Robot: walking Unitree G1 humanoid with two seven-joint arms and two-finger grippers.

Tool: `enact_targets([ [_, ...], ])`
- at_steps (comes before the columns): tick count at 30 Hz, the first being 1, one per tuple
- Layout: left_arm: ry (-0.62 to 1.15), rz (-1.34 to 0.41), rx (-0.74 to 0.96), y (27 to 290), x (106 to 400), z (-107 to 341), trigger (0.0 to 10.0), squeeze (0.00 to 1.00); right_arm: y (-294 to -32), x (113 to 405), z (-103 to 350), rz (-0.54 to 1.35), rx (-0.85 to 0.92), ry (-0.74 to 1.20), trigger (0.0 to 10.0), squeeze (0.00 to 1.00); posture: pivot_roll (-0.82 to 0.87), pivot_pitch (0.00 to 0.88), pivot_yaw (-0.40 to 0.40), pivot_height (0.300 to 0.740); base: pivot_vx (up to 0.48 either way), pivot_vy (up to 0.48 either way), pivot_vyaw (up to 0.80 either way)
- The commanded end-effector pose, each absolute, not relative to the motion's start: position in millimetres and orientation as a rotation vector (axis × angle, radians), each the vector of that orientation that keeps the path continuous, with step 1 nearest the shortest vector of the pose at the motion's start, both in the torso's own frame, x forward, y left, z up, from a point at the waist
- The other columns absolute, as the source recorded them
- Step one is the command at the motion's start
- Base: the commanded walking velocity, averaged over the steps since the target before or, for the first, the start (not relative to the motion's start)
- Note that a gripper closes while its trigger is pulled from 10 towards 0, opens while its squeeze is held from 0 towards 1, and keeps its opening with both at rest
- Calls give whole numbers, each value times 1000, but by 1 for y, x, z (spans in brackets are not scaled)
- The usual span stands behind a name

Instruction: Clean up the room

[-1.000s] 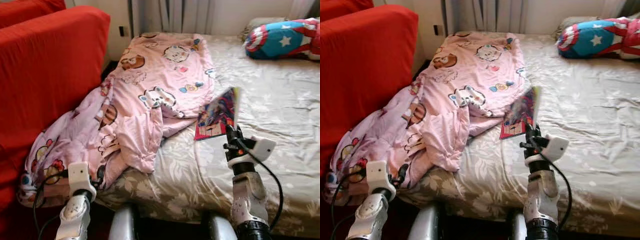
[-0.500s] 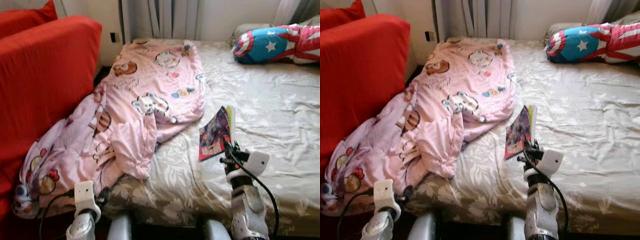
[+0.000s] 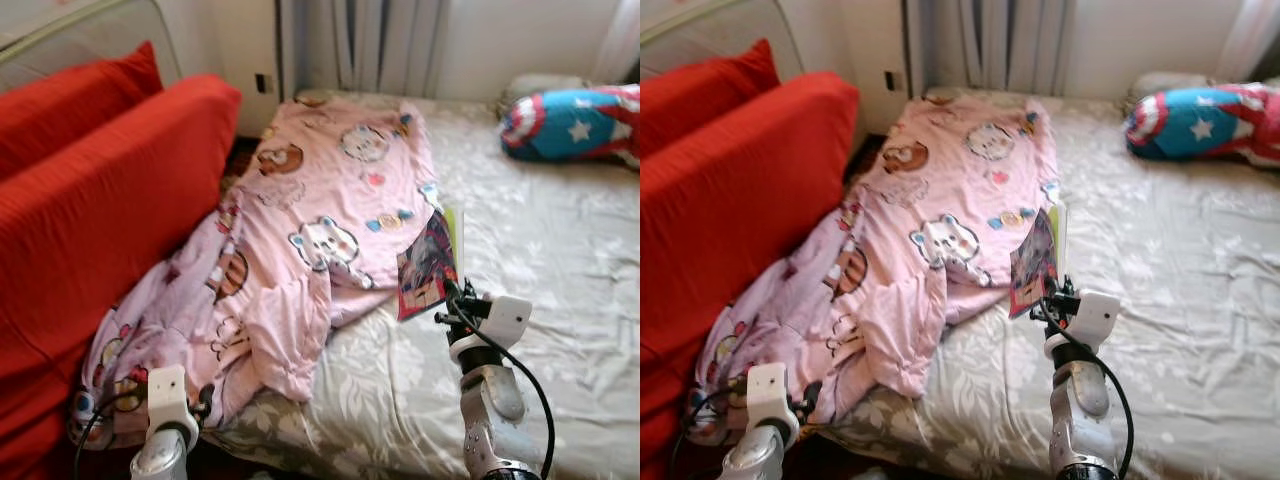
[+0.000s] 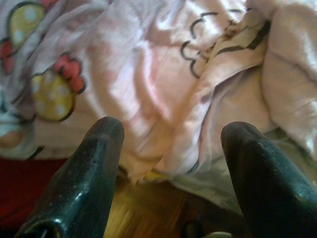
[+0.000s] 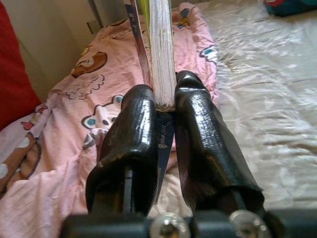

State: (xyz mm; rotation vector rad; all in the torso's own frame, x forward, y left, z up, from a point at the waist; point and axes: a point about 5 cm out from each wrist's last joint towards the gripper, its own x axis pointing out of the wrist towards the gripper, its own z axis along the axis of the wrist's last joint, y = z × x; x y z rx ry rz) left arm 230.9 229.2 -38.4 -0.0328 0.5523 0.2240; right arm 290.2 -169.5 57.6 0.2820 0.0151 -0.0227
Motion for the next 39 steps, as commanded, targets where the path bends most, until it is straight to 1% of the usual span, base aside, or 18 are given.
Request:
enact_targets([
  [1, 627, 203, 6, 228, 220, -48, 10000, 0, -167, 292, 63, -21, 285, -16, 10000, 0, 40, 0, -41, 729, 0, 0, 0],
  [5, 662, 182, 23, 225, 215, -53, 10000, 0, -162, 293, 63, -18, 279, -13, 10000, 0, 38, 0, -39, 729, 0, 0, 0],
  [12, 676, 185, 15, 225, 213, -55, 10000, 0, -164, 294, 59, -41, 270, 18, 10000, 0, 30, 0, -35, 729, 0, 0, 0],
  [25, 716, 185, 37, 229, 207, -59, 10000, 0, -166, 294, 59, -53, 275, 26, 10000, 0, 27, 0, -36, 729, 0, 0, -643],
  [39, 724, 156, 49, 224, 208, -59, 10000, 0, -163, 296, 59, -46, 283, 25, 10000, 0, 34, 0, -40, 729, 0, 0, -666],
])
